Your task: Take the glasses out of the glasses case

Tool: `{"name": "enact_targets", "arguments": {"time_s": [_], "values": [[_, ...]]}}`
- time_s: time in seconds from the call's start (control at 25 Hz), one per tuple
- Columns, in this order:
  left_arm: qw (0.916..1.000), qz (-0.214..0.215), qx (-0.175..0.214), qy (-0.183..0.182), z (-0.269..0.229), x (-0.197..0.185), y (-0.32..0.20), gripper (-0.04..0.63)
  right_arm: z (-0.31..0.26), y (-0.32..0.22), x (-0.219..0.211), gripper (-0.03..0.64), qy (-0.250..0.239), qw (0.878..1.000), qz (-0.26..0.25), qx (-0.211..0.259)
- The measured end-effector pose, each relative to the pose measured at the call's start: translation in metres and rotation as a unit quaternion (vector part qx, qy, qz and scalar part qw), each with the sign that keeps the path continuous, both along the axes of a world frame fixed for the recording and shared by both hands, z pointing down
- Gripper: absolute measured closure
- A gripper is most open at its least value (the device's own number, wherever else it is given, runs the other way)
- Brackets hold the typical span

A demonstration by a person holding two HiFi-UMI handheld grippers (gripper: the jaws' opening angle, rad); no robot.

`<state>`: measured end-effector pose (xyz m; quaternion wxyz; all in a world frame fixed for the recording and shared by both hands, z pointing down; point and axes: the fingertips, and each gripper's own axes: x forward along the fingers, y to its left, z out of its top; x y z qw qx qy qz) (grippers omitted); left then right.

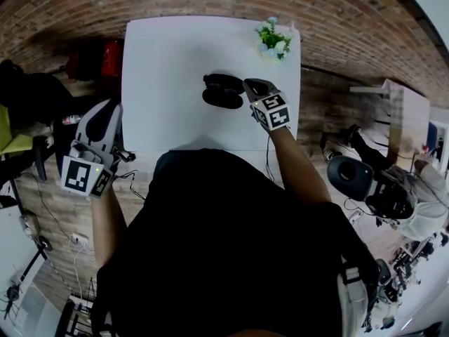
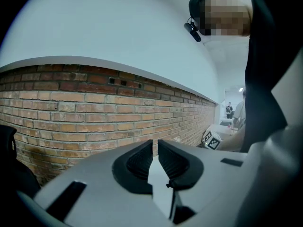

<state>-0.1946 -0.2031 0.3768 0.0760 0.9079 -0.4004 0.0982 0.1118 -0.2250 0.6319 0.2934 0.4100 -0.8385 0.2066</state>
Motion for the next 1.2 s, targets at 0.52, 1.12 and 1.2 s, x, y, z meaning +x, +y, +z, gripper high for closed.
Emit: {"name": "enact_targets", "arguments": {"time_s": [0.52, 1.12, 1.2], "values": [[0.9998, 0.009, -0.013, -0.015, 0.012, 0.003, -0.017, 0.554, 0.042, -0.005, -0.015, 0.601, 0.035, 0.998, -0.042, -0.029], [0.9995, 0.013, -0.022, -0.019, 0.024, 0.008, -0.036, 0.554, 0.101, 0.001, -0.036, 0.600, 0.099, 0.987, -0.118, -0.056], [0.9995, 0.011, -0.024, -0.019, 0.025, 0.007, -0.038, 0.554, 0.107, 0.001, -0.037, 0.601, 0.106, 0.985, -0.124, -0.059]]}}
